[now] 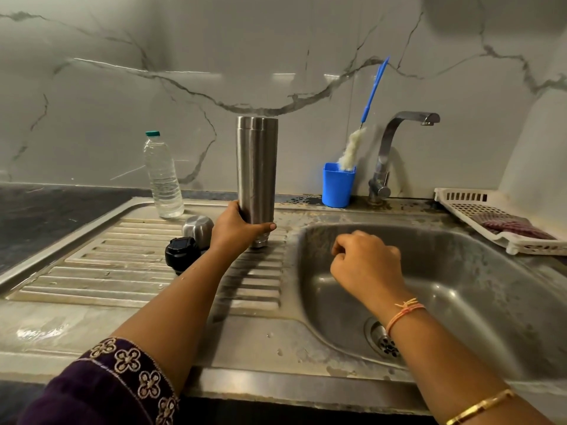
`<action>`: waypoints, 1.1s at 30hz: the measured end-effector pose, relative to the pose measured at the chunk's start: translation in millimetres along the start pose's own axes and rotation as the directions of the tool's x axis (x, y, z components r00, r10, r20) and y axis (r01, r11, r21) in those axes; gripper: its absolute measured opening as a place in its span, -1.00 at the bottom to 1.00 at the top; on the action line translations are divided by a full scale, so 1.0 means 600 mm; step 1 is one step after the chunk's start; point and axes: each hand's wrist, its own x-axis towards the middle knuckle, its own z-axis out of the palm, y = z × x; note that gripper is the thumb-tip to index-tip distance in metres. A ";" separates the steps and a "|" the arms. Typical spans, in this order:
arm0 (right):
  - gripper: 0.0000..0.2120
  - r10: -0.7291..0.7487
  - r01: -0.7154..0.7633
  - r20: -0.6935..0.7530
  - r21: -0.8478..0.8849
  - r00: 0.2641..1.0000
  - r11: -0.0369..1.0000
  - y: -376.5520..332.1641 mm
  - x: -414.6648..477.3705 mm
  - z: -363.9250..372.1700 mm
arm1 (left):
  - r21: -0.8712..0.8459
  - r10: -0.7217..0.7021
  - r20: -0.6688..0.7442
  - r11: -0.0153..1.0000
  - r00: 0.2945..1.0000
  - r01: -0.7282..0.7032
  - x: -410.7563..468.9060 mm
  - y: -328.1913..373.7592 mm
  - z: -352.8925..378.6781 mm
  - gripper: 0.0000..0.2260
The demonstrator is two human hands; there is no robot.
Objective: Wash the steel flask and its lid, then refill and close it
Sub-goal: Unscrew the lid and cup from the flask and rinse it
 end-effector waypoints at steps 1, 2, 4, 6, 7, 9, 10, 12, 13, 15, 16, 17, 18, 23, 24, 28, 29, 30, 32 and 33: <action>-0.84 0.003 -0.003 0.001 -0.002 1.000 1.000 -0.001 0.000 0.000 | -0.003 -0.007 0.007 1.000 1.000 0.007 0.000 -0.002 0.001 -0.35; -0.83 0.004 -0.005 -0.001 -0.005 1.000 1.000 -0.001 0.000 0.000 | -0.003 -0.009 0.012 1.000 1.000 0.009 0.001 -0.003 0.001 -0.35; -0.81 0.012 -0.012 -0.002 -0.010 1.000 1.000 -0.001 0.001 -0.001 | -0.009 -0.017 0.018 1.000 1.000 0.017 0.002 -0.006 0.001 -0.35; -0.81 0.012 -0.012 -0.005 -0.010 1.000 1.000 0.000 0.000 -0.001 | -0.026 -0.025 0.018 0.999 1.000 0.025 0.001 -0.006 0.000 -0.36; -0.80 0.010 -0.010 -0.006 -0.010 1.000 1.000 -0.001 0.000 -0.001 | -0.030 -0.028 0.020 0.999 0.999 0.029 0.000 -0.006 0.000 -0.36; -0.80 0.010 -0.010 -0.003 -0.007 1.000 1.000 -0.001 0.000 -0.001 | -0.037 -0.040 0.032 0.998 0.999 0.041 0.000 -0.005 -0.001 -0.35; -0.80 0.010 -0.010 0.000 -0.005 1.000 1.000 -0.002 0.000 -0.001 | -0.044 -0.046 0.039 0.998 0.998 0.048 0.000 -0.006 -0.001 -0.34; -0.80 0.011 -0.011 0.005 -0.003 1.000 1.000 -0.002 0.001 -0.002 | -0.059 -0.050 0.048 0.997 0.998 0.053 0.000 -0.006 -0.001 -0.33; -0.80 0.012 -0.012 0.007 -0.004 1.000 1.000 -0.002 0.001 -0.002 | -0.066 -0.051 0.050 0.996 0.997 0.054 -0.001 -0.006 -0.001 -0.33; -0.80 0.010 -0.010 0.005 -0.008 1.000 1.000 -0.002 0.000 -0.002 | -0.078 -0.046 0.055 0.996 0.997 0.051 -0.003 -0.008 -0.002 -0.32; -0.80 0.009 -0.009 0.002 -0.008 1.000 1.000 -0.002 0.000 -0.002 | -0.081 -0.044 0.059 0.995 0.997 0.049 -0.005 -0.008 -0.001 -0.31; -0.80 0.008 -0.008 0.001 -0.007 1.000 1.000 -0.002 0.000 -0.002 | -0.082 -0.042 0.063 0.996 0.997 0.047 -0.005 -0.008 -0.001 -0.31; -0.80 0.009 -0.009 0.001 -0.006 1.000 1.000 -0.002 0.000 -0.002 | -0.082 -0.040 0.066 0.996 0.997 0.045 -0.005 -0.008 -0.001 -0.31; -0.81 0.010 -0.010 -0.003 0.001 1.000 1.000 -0.001 0.000 -0.001 | -0.106 -0.023 0.064 0.994 0.998 0.030 -0.007 -0.010 0.000 -0.31; -0.81 0.010 -0.010 -0.003 0.001 1.000 1.000 -0.002 0.000 -0.001 | -0.108 -0.017 0.063 0.994 0.998 0.023 -0.008 -0.011 0.000 -0.31; -0.81 0.006 -0.006 -0.003 0.005 1.000 1.000 -0.003 0.000 -0.002 | -0.115 0.003 0.067 0.993 0.998 0.005 -0.012 -0.011 0.000 -0.32; -0.81 0.005 -0.005 -0.003 0.006 1.000 1.000 -0.003 0.000 -0.002 | -0.122 0.004 0.067 0.993 0.998 0.004 -0.012 -0.011 0.000 -0.32; -0.81 0.005 -0.005 -0.002 0.007 1.000 1.000 -0.003 0.000 -0.002 | -0.131 0.006 0.066 0.991 0.998 0.003 -0.013 -0.011 -0.001 -0.31; -0.82 0.001 -0.001 0.000 0.007 1.000 1.000 -0.002 -0.001 -0.002 | -0.155 0.013 0.066 0.988 0.998 -0.003 -0.015 -0.010 -0.002 -0.28; -0.82 -0.001 0.001 0.001 0.007 1.000 1.000 -0.002 -0.001 -0.002 | -0.161 0.017 0.066 0.987 0.998 -0.007 -0.016 -0.010 -0.003 -0.28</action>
